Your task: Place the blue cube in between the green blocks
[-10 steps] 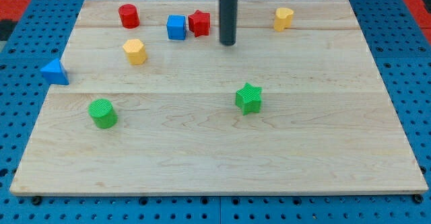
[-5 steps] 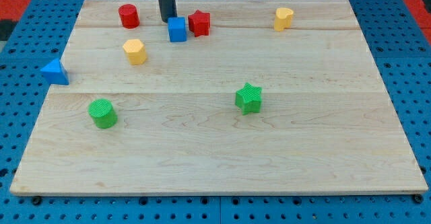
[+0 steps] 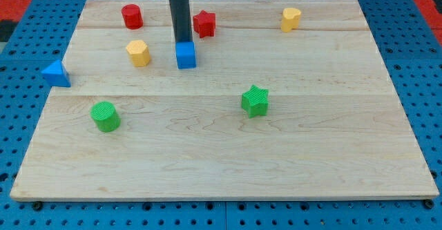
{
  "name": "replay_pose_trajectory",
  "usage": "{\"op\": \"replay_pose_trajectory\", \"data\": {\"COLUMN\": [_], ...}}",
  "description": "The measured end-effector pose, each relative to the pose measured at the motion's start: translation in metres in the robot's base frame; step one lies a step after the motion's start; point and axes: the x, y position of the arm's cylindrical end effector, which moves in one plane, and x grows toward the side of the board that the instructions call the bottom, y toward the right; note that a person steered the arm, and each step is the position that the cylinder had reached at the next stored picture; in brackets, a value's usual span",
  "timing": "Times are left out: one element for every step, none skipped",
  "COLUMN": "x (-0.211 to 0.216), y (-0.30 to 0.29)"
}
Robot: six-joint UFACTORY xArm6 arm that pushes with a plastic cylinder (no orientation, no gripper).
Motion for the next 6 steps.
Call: {"op": "replay_pose_trajectory", "data": {"x": [0.035,0.065,0.114,0.120,0.066,0.006], "y": [0.000,0.000,-0.003,-0.003,0.018,0.024]}}
